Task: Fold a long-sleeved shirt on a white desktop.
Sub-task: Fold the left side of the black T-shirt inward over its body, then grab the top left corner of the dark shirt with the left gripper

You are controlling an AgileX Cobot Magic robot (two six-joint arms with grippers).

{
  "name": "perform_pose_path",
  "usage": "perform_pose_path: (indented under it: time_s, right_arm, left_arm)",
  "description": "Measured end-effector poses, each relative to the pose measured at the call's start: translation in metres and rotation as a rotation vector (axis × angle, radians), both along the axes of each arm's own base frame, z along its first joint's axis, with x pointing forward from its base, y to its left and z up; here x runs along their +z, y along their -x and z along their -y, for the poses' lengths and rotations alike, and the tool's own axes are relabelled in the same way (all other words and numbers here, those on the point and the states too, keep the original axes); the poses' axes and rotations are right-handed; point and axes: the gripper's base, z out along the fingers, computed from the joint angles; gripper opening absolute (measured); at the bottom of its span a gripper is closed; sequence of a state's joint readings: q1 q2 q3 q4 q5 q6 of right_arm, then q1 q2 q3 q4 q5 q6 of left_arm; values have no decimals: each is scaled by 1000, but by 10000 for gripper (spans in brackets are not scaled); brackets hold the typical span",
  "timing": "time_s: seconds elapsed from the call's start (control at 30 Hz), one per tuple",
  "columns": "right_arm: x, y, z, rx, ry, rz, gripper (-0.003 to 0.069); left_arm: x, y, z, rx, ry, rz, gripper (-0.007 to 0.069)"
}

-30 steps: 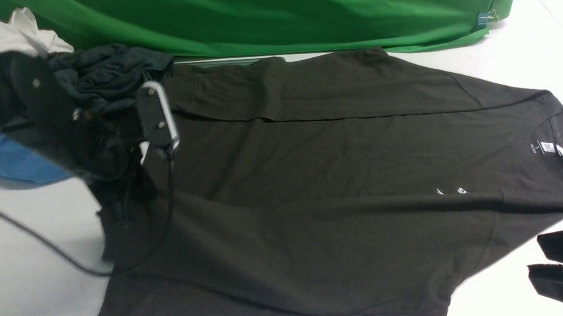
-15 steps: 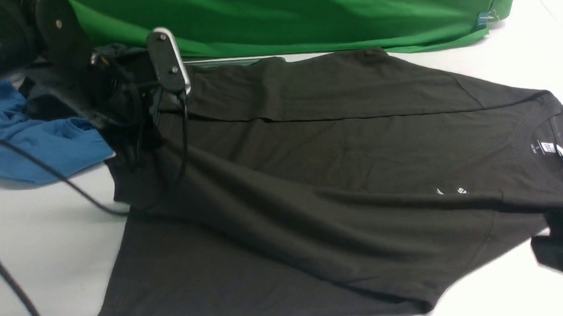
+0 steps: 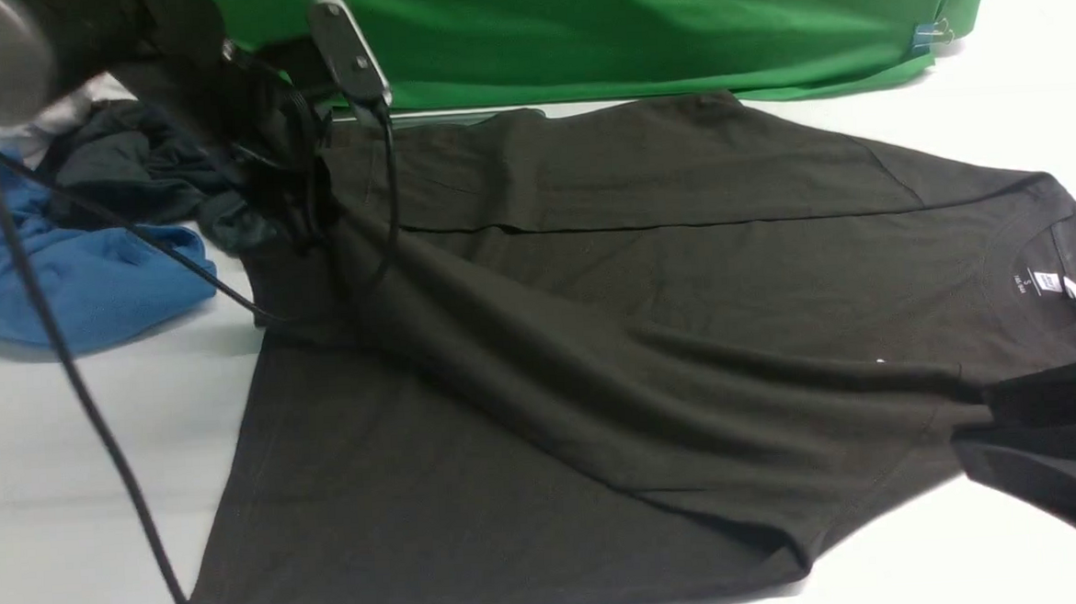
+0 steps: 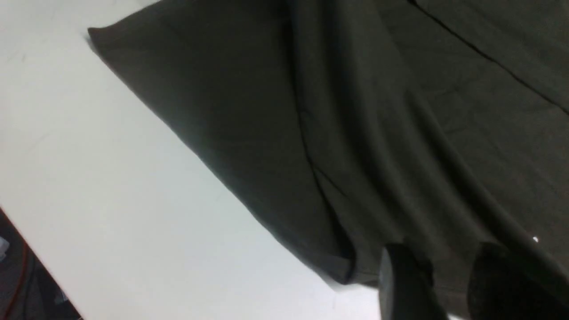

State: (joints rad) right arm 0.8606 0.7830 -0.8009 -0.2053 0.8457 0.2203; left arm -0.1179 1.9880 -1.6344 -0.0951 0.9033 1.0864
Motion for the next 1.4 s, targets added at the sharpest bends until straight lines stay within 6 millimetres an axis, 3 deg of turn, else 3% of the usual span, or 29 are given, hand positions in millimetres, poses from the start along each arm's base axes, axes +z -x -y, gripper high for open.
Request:
perform_pose_path:
  time_s: [0.2, 0.3, 0.53, 0.6, 0.67, 0.73, 0.8, 0.87, 0.9, 0.93, 1.0, 1.2, 1.4]
  right_arm:
    - [-1, -4, -6, -63, -77, -38, 242]
    - [-2, -6, -7, -75, -80, -49, 260]
    - [-14, -18, -20, -62, 3, -80, 425]
    - [-20, -22, -25, -45, 45, -88, 438]
    - [-27, -27, -31, -17, 90, -92, 444]
    - [-34, -33, -39, 13, 134, -97, 444]
    - [-44, -42, -49, 49, 179, -99, 444]
    - [-60, -51, -60, 90, 241, -115, 444]
    - [-75, -58, -69, 115, 296, -144, 446]
    - [-75, -58, -69, 115, 296, -144, 446]
    - [-97, -67, -79, 132, 369, -198, 446]
    - [-146, -91, -86, 101, 462, -312, 446]
    - [-169, -117, -76, 8, 443, -353, 426]
  left_arm:
    - [-39, -23, 0, 19, -15, 64, 75]
    - [-47, -31, 1, 26, -10, 115, 159]
    - [-36, -39, 1, 85, 31, 233, 495]
    - [-27, -36, 1, 138, 62, 224, 576]
    - [-15, -31, 0, 217, 100, 211, 605]
    - [-3, -24, -3, 304, 128, 193, 586]
    - [8, -17, -5, 362, 135, 167, 505]
    - [16, -8, -6, 399, 139, 117, 350]
    - [18, 0, -6, 416, 140, 65, 237]
    - [19, 1, -6, 419, 145, 58, 199]
    - [20, 16, -4, 435, 166, -23, 68]
    - [35, 57, 4, 438, 248, -20, 17]
    - [52, 88, -2, 441, 299, 123, 17]
